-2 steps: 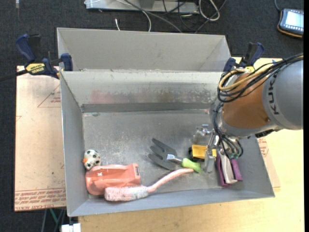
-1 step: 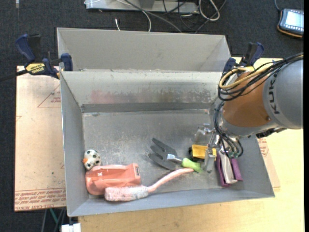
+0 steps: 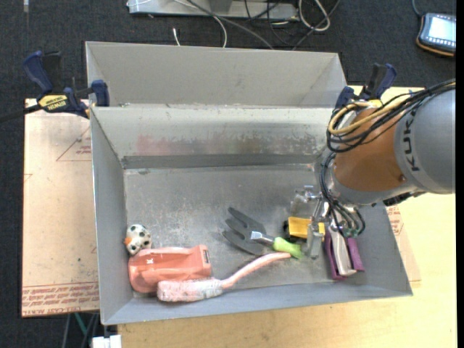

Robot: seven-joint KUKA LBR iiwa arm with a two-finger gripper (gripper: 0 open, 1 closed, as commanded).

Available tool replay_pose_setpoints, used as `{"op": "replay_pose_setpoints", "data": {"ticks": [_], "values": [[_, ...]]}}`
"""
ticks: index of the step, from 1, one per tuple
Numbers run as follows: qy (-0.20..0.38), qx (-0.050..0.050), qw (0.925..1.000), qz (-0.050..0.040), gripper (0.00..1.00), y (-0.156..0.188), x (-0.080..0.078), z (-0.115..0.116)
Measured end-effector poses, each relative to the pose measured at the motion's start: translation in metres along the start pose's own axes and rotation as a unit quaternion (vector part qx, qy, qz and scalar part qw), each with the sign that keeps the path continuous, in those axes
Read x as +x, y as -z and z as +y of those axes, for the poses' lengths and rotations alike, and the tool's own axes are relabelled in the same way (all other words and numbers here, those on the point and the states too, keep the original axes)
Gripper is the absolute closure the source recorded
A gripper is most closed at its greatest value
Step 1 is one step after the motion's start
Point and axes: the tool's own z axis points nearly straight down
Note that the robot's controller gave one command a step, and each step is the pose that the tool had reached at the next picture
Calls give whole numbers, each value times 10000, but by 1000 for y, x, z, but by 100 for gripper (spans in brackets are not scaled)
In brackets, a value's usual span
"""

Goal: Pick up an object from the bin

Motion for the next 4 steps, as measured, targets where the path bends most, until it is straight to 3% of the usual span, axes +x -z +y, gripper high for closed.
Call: {"op": "replay_pose_setpoints", "data": {"ticks": [1, 4], "values": [[-119, -5, 9999, -9, 100, 4, -3, -1], [-109, -5, 9999, -28, 100, 30, -4, -1]]}}
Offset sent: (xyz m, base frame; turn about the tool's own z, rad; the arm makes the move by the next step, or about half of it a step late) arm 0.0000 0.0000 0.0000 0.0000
